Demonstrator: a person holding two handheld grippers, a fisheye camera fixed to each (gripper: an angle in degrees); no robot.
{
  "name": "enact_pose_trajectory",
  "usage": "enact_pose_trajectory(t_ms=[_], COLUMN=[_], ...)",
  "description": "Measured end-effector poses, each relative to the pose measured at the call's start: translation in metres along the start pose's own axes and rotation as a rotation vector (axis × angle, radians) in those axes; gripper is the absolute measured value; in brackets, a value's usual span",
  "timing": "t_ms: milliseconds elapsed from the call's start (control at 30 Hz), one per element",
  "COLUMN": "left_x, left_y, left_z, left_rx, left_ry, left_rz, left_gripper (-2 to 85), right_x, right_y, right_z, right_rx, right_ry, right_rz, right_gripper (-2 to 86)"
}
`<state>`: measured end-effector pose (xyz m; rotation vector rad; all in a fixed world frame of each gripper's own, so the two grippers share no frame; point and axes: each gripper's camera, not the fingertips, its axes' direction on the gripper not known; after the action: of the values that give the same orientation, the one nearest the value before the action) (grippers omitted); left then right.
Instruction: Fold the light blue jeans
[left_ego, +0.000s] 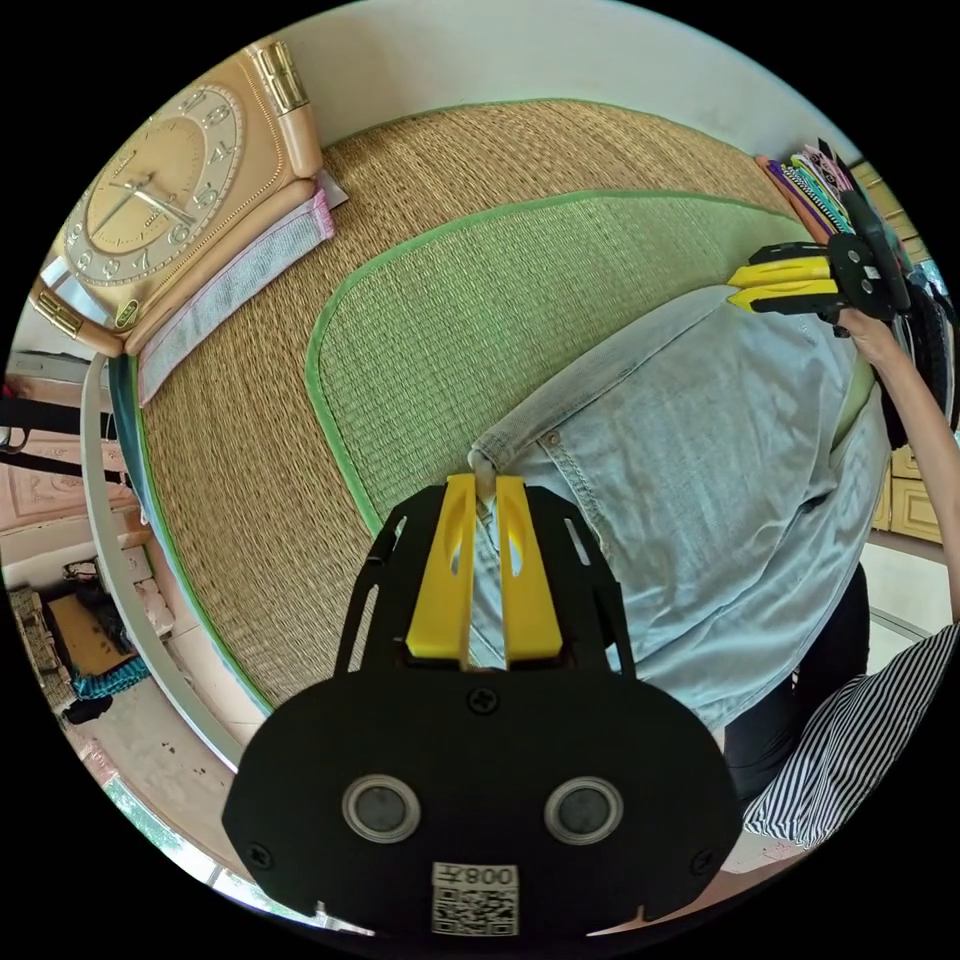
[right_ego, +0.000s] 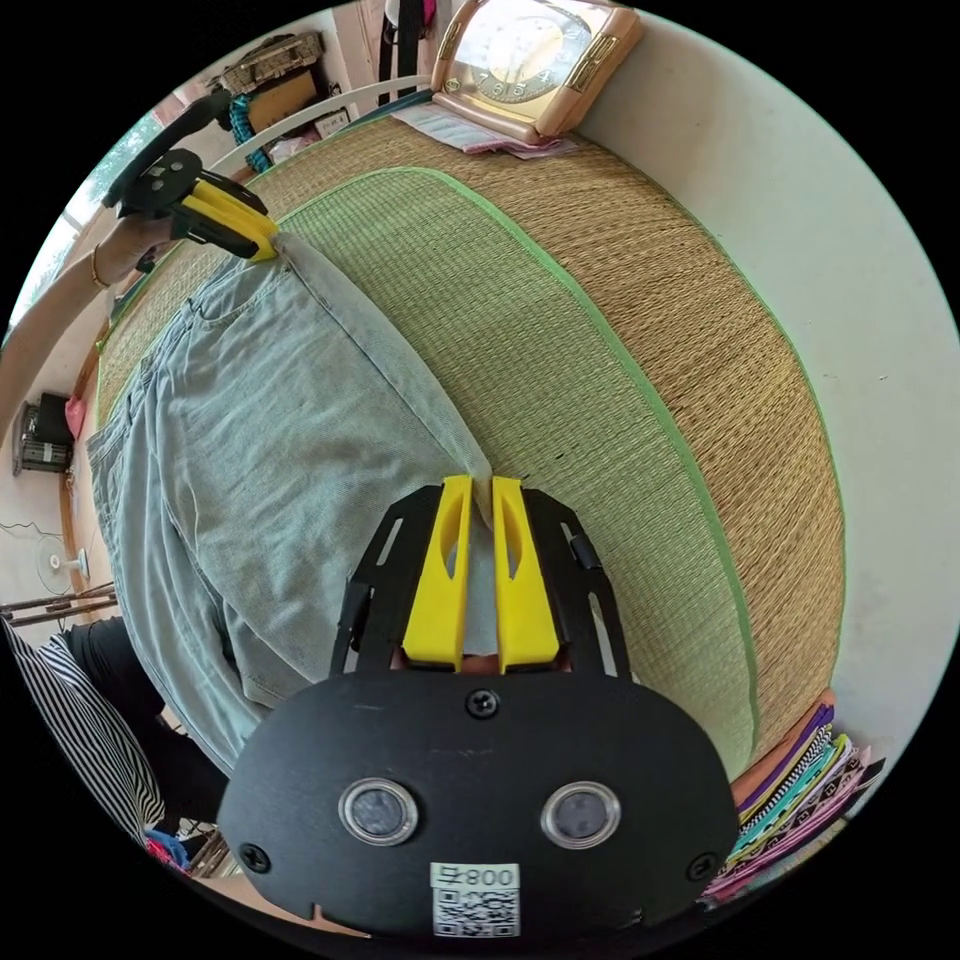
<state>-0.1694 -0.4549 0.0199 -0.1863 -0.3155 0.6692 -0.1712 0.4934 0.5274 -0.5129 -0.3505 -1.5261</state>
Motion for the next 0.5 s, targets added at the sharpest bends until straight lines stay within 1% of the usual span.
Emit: enact_pose_trajectory(t_ms=[133,267,500], left_x=[0.017,0.034,0.077], left_y=[0.006,0.025,0.079], left_z=[-0.021,-0.051,-0.097], left_rx=[0.038,0.106,0.200], left_ry=[-0.025,-0.010,-0.010], left_rz=[0.001,-0.001,0.045], left_gripper=[2.4,1.9,1.8], right_x=[-0.005,-0.012,-0.067], right_y=[0.009,0.033,0.088], right_z=[-0.012,-0.040,-0.089], right_rx=[0.030,0.106,0.179], right_ry=[-0.017,-0.063,-0.036], right_rz=[0.025,0.075,0.077], right_gripper=[1.5,0.9,0.6])
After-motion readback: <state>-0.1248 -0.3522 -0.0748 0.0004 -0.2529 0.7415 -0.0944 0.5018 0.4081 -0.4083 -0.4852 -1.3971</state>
